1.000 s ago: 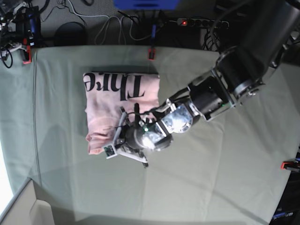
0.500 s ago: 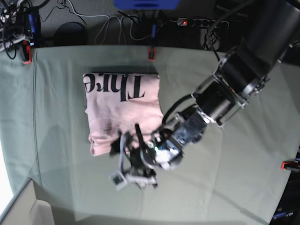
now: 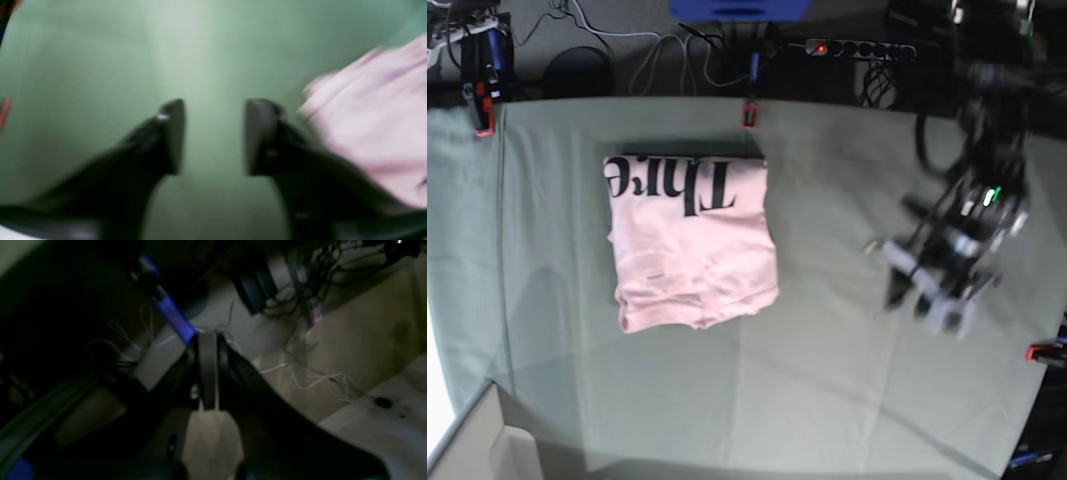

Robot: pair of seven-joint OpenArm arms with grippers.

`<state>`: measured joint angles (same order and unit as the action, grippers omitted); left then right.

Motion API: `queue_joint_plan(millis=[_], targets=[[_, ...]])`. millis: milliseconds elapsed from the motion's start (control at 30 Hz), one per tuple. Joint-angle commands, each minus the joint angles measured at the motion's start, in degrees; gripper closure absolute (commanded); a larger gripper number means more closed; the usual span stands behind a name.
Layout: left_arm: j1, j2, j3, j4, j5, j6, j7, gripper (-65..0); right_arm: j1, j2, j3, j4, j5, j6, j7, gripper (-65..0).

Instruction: Layout the t-shirt on the table in an organized manner, then fold the t-shirt properly

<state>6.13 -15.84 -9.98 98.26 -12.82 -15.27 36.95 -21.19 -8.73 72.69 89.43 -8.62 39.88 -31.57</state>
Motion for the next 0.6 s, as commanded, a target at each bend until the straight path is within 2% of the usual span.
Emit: queue_joint_plan(millis=[0,133,267,367,467,567], targets=[[2.88,-0.12,-4.13,2.01,-0.24,0.01,-1.04,-15.1,-0.74,-0.27,0.15,-1.91,0.23,0.12,0.5,0.0],[13.61,0.85,-15.82,2.27,-0.59,0.01,-0.86,-0.1,-0.39,0.34,-0.73,-10.79,0.23,0.12,0.67,0.0],[22.04,3.04,-24.18,-0.72,-0.15,-0.16,-1.21,-0.4,-0.74,2.36,-6.0,-20.2,0.23,0.12,0.67,0.0],[24.86,3.48,-25.76,-6.79,-0.06,-0.16,-1.21,-0.2,-1.27,3.68,-9.87,-26.61,0.23,0.12,0.76,0.0],[24.33,3.48,-25.76,-18.04,-0.06,-0.16,-1.3,-0.2,-1.27,4.2,-14.8,-31.89,0.23,0.12,1.02,0.0],[21.17,3.48,-25.67,-30.87,-0.06,-0.16,-4.38,-0.2,-1.36,4.12,-19.01,-35.67,0.23,0.12,5.24,0.0]])
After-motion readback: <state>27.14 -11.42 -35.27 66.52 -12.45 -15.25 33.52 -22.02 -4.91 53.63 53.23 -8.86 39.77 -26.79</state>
